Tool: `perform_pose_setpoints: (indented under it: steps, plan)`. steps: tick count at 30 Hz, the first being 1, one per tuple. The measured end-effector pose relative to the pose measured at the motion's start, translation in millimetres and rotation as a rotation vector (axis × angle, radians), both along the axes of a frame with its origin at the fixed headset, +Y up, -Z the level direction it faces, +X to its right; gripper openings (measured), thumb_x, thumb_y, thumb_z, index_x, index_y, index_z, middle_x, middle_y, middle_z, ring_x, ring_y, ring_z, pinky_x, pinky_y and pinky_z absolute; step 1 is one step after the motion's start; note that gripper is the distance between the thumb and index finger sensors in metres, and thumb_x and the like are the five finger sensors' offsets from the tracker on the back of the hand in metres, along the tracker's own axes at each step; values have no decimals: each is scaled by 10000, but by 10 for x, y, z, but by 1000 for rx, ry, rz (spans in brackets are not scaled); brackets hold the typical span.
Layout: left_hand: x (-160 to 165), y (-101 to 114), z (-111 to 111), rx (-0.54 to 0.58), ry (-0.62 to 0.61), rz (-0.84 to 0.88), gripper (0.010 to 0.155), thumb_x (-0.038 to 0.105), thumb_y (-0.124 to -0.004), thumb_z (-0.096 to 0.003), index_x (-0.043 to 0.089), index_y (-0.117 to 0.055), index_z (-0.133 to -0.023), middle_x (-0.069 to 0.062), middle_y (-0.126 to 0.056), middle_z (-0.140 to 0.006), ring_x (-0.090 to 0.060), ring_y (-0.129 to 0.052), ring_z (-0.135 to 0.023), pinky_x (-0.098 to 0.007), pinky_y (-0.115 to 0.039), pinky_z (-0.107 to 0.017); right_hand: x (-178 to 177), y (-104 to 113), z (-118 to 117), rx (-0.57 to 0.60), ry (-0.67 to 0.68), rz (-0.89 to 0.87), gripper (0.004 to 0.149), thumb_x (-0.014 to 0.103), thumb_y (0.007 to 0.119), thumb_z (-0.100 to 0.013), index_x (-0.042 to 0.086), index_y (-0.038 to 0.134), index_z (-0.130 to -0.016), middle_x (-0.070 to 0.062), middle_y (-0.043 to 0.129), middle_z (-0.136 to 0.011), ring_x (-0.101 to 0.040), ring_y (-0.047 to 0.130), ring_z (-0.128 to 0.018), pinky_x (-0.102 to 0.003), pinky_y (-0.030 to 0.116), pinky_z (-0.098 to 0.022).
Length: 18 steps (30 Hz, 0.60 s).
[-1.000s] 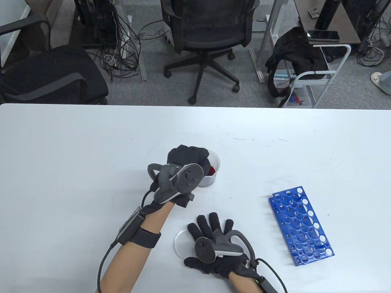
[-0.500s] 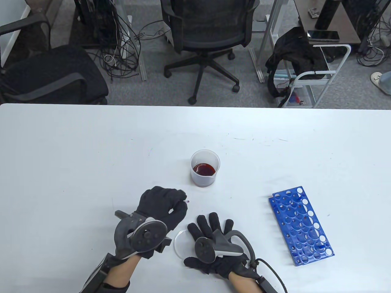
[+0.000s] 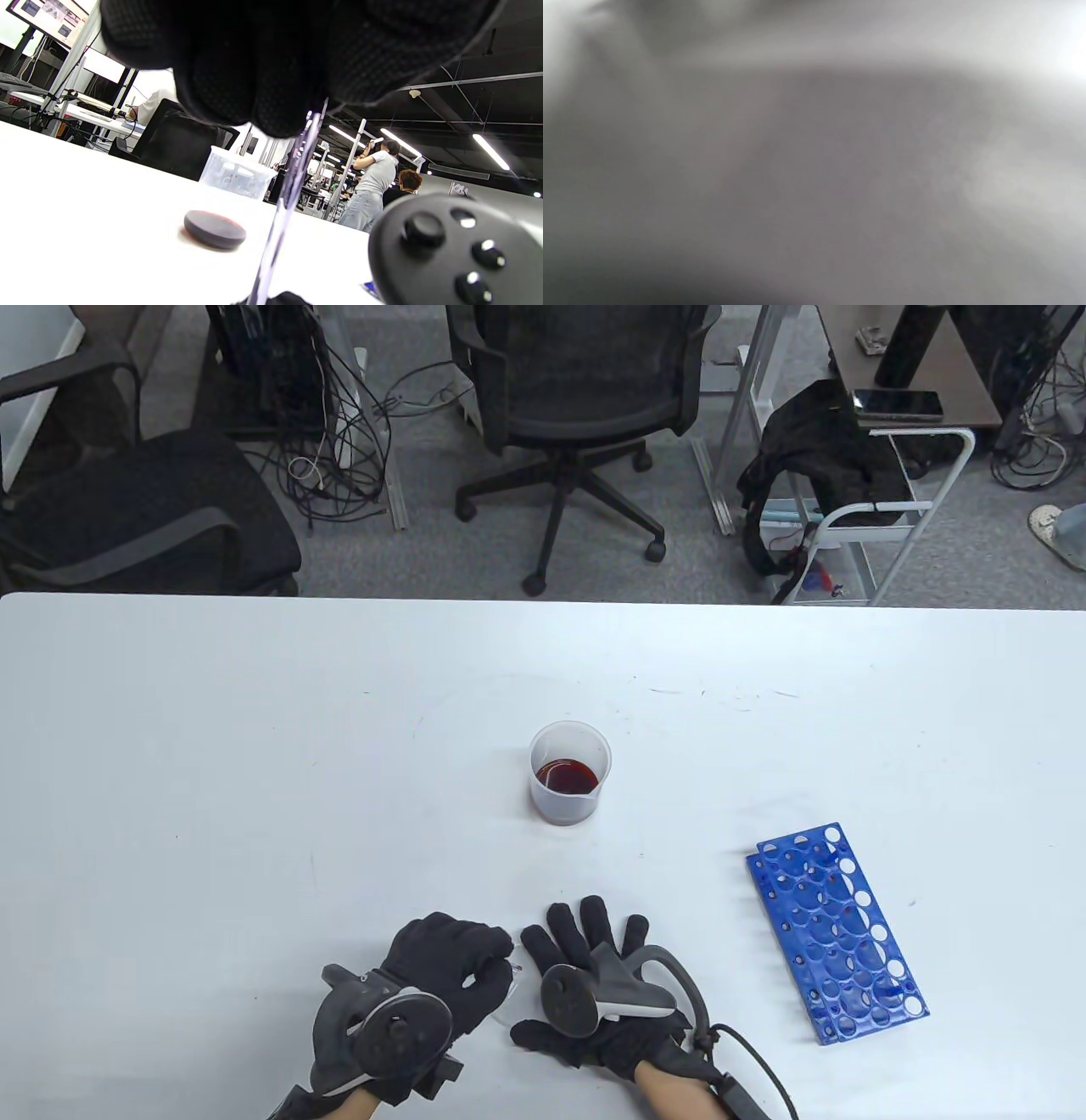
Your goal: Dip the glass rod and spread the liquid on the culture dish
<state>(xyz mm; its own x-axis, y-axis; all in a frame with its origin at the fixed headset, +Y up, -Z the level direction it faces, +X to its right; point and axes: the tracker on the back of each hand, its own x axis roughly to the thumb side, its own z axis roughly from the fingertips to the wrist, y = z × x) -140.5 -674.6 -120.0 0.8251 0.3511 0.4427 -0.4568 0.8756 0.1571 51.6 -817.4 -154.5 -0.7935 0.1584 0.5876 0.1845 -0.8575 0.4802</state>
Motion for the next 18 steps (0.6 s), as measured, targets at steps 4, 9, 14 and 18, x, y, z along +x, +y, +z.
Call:
perform_pose_setpoints:
  steps: [4, 9, 14, 18]
  plan:
    - [-50, -89, -2, -19, -4, 29, 369, 491, -922, -436, 268, -949, -728, 41, -1056, -677, -257, -1076, -559, -392, -922, -475, 0, -1, 0, -1, 1, -1, 1011, 780, 322, -534, 119, -252, -1040, -266, -240, -1078, -611, -183, -931, -873, 47, -551]
    - [-48, -169, 0, -52, -4, 19, 370, 489, -924, -435, 267, -949, -730, 39, -1056, -679, -258, -1075, -561, -392, -922, -476, 1, -3, -1, -2, 1, -1, 1011, 779, 322, -536, 117, -253, -1039, -268, -240, -1078, -611, -184, -931, -872, 47, -551]
    - [-25, -193, -14, -70, -6, 2, 368, 489, -921, -437, 267, -951, -729, 40, -1057, -678, -257, -1077, -558, -392, -922, -476, 1, -5, -2, -3, 2, -2, 1013, 779, 323, -536, 115, -253, -1040, -268, -239, -1078, -611, -185, -930, -872, 46, -551]
    - [-41, -197, -23, -97, -12, 11, 371, 493, -918, -438, 264, -951, -729, 39, -1057, -673, -258, -1076, -554, -393, -922, -473, 2, -7, -2, -3, 1, -2, 1012, 779, 323, -537, 117, -252, -1040, -267, -240, -1078, -611, -185, -930, -872, 46, -551]
